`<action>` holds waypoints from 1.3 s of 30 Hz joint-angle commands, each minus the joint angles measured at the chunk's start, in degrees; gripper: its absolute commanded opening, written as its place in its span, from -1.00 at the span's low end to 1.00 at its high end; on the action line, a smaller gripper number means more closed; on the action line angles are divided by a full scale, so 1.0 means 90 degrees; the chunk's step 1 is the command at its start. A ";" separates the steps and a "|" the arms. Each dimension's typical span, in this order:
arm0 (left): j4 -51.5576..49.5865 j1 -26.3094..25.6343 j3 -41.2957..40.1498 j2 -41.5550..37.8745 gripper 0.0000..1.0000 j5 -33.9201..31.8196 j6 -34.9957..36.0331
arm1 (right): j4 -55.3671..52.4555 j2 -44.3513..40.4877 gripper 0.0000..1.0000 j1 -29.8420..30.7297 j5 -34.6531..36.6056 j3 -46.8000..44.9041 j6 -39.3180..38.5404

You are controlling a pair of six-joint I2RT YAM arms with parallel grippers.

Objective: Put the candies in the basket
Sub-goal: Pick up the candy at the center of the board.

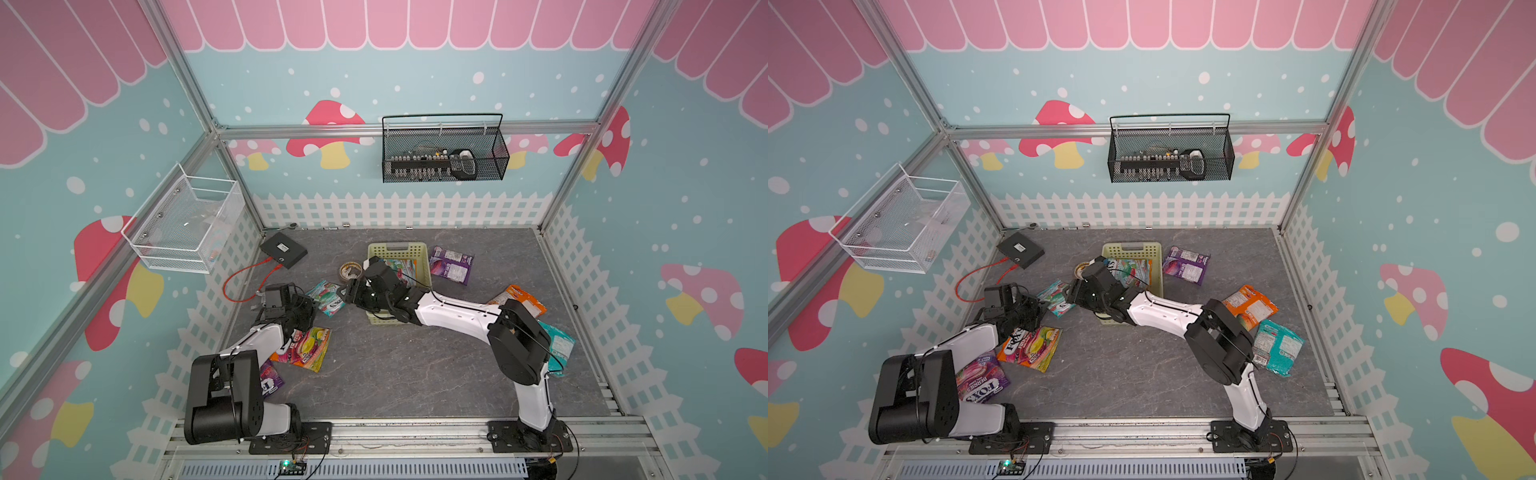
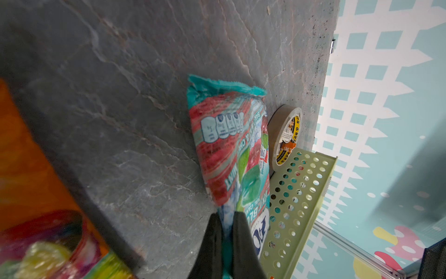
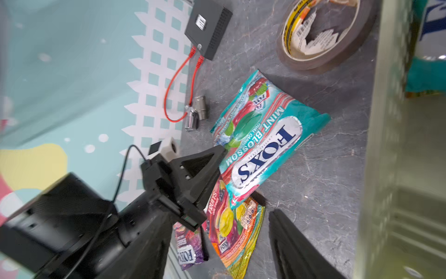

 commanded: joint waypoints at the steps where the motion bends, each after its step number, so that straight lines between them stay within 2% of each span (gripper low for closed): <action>1: 0.0129 0.0016 -0.0113 -0.0270 -1.00 0.0217 -0.0237 | -0.0520 0.0478 0.33 0.0188 0.0262 0.0573 0.0193; 10: 0.0134 0.0014 -0.0238 -0.0662 -1.00 0.0427 -0.0513 | -0.0764 0.0662 0.36 0.0319 0.1044 0.0654 0.0687; 21: 0.0134 -0.0014 -0.0518 -0.1245 -1.00 0.0765 -0.0729 | -0.0500 0.1056 0.27 0.0320 0.0944 0.1086 0.1218; 24: 0.0134 -0.0039 -0.0604 -0.1388 -1.00 0.0774 -0.0768 | -0.0545 0.1007 0.34 0.0352 0.1021 0.0966 0.1441; 27: 0.0135 -0.0039 -0.0647 -0.1446 -1.00 0.0819 -0.0829 | -0.0450 0.1006 0.32 0.0369 0.0873 0.0753 0.1784; 36: 0.0139 -0.0063 -0.0648 -0.1553 -1.00 0.0736 -0.0854 | -0.0063 0.0904 0.07 0.0443 0.0726 0.0350 0.2297; 38: 0.0143 -0.0077 -0.0648 -0.1591 -1.00 0.0746 -0.0858 | -0.0033 0.0938 -0.06 0.0441 0.0722 0.0388 0.2273; 39: 0.0143 -0.0076 -0.0666 -0.1623 -1.00 0.0765 -0.0857 | 0.0027 0.0912 -0.20 0.0445 0.0795 0.0376 0.2164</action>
